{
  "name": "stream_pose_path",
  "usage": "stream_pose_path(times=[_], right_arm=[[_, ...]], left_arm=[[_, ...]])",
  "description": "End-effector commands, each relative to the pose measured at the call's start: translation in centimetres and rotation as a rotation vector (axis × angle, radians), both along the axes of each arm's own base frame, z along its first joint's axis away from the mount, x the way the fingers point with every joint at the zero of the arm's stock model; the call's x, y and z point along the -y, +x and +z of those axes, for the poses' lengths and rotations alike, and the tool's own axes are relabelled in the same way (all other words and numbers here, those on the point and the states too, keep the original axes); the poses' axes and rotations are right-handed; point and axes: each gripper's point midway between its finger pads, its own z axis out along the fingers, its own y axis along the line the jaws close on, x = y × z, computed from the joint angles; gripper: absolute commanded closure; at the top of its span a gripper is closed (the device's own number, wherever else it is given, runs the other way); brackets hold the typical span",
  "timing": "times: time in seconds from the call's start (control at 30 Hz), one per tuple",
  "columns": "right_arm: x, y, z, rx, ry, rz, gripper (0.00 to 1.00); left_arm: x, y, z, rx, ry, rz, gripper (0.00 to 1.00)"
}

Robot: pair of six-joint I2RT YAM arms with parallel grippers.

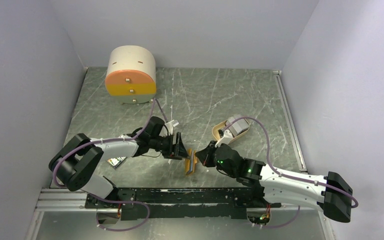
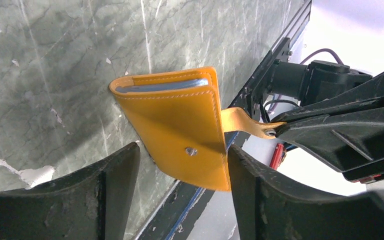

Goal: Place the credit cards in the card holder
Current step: Open the card holder at the center of the board.

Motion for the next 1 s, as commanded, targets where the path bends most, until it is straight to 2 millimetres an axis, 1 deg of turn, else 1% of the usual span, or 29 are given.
stream_pose_path(times=[0.0, 0.07, 0.2, 0.23, 0.33, 0.5, 0.6, 0.77, 0.9, 0.97], right_arm=[[0.3, 0.1, -0.2, 0.002, 0.001, -0.013, 1.0], [0.2, 0.2, 0.0, 0.005, 0.004, -0.011, 1.0], [0.0, 0.2, 0.4, 0.011, 0.005, -0.003, 1.0], [-0.1, 0.2, 0.5, 0.011, 0.01, 0.0, 1.0], [-0.4, 0.1, 1.0, 0.018, 0.031, 0.011, 1.0], [-0.9, 0.2, 1.8, 0.03, 0.049, 0.022, 1.0], [-1.1, 0.2, 1.8, 0.03, 0.054, 0.03, 1.0], [-1.5, 0.1, 1.9, 0.026, 0.072, 0.037, 1.0], [-1.8, 0.2, 2.6, 0.039, 0.095, 0.043, 1.0], [-1.8, 0.3, 2.6, 0.042, 0.084, 0.038, 1.0]], left_arm=[[0.3, 0.5, 1.0, 0.049, -0.007, -0.012, 0.29], [0.2, 0.7, 1.1, 0.061, -0.001, 0.0, 0.31], [0.4, 0.6, 0.9, 0.049, -0.004, -0.011, 0.25], [0.7, 0.5, 1.3, 0.052, -0.033, -0.018, 0.24], [1.2, 0.4, 2.0, 0.044, -0.074, -0.022, 0.23], [1.0, 0.6, 1.8, 0.058, -0.053, -0.007, 0.22], [1.2, 0.5, 2.1, 0.051, -0.073, -0.02, 0.21], [1.2, 0.6, 1.6, 0.051, -0.048, -0.02, 0.23], [1.4, 0.5, 2.0, 0.051, -0.059, -0.035, 0.23], [1.4, 0.6, 1.8, 0.059, -0.048, -0.032, 0.24]])
